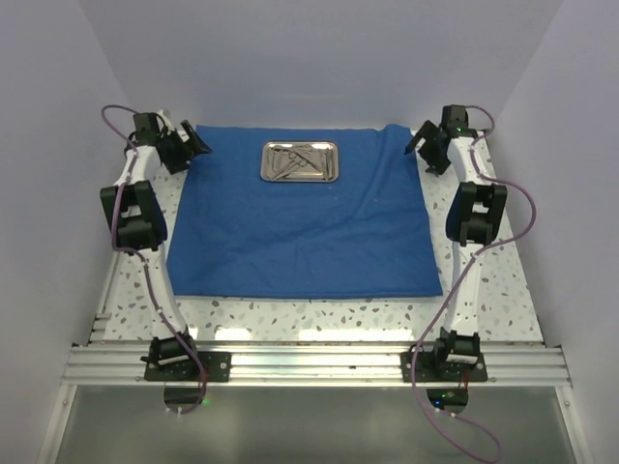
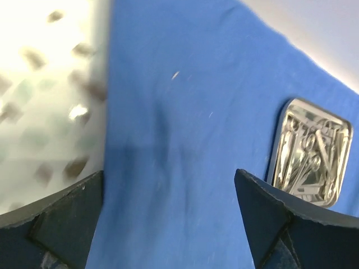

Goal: Open and lay out the surgical kit
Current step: Smooth out the surgical kit.

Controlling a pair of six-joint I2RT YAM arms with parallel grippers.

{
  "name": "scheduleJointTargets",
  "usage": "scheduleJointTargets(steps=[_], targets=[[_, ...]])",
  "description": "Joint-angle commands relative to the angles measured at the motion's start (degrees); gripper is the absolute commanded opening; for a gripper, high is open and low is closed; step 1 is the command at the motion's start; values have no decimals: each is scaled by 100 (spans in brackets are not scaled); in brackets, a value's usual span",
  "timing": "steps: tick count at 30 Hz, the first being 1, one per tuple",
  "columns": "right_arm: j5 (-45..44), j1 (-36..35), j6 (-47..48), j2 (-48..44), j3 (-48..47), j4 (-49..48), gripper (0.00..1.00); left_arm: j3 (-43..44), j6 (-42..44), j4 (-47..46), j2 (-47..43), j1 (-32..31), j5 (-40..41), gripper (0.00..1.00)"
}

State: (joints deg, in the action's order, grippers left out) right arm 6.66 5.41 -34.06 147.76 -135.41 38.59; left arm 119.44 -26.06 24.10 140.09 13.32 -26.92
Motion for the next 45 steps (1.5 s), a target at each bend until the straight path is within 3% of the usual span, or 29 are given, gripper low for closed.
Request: scheduleJointTargets(steps=[1,6,10,12,13,14,15,16,17,18,21,22,25,32,37,45], targets=[[-376,109,400,-475,419,325,93,-806,216,254,-988,118,617,100],[-69,75,357,-2047,1384,-25,94,-1835,268,130,-2213,-30,583,100],[397,-276,76,-3427,3103,-483,93,-2555,330,183,-3064,-522,635,100],[468,-696,-29,-4128,3851,-650,85,-3205,216,35,-3477,-925,661,100],[520,-847,-126,-4333,4134,-781,74,-3486,129,-123,-3602,-1050,609,100],[765,-970,-240,-4509,4424,-939,39,-4028,-63,-403,-3707,-1190,469,100],[889,-1233,-598,-4798,5036,-1367,21,-4268,-179,-510,-3874,-1487,451,100],[1073,-1374,-793,-4862,5356,-1641,6,-4732,-301,-624,-3936,-1630,424,99],[1379,-1498,-960,-4888,5602,-1862,0,-4919,-477,-869,-3989,-1936,398,98],[1478,-1743,-1266,-4871,5979,-2186,0,-5104,-574,-985,-4077,-2095,424,97],[1602,-2235,-1707,-4714,6464,-2994,0,-5658,-900,-1460,-4113,-2667,494,80],[1611,-2342,-1787,-4495,6475,-3102,0,-5747,-970,-1556,-4104,-2781,521,65],[1768,-2667,-1999,-3960,6274,-3533,0,-5905,-1225,-1785,-3981,-3098,556,54],[1752,-2975,-1867,-3377,5850,-3174,0,-5756,-1314,-1672,-3989,-3573,600,41],[1576,-2984,-1525,-3991,6904,-2699,0,-5931,-1217,-1470,-4244,-3661,574,32],[1128,-2967,-1015,-5327,8627,-1943,0,-6423,-927,-1241,-4631,-3749,494,30]])
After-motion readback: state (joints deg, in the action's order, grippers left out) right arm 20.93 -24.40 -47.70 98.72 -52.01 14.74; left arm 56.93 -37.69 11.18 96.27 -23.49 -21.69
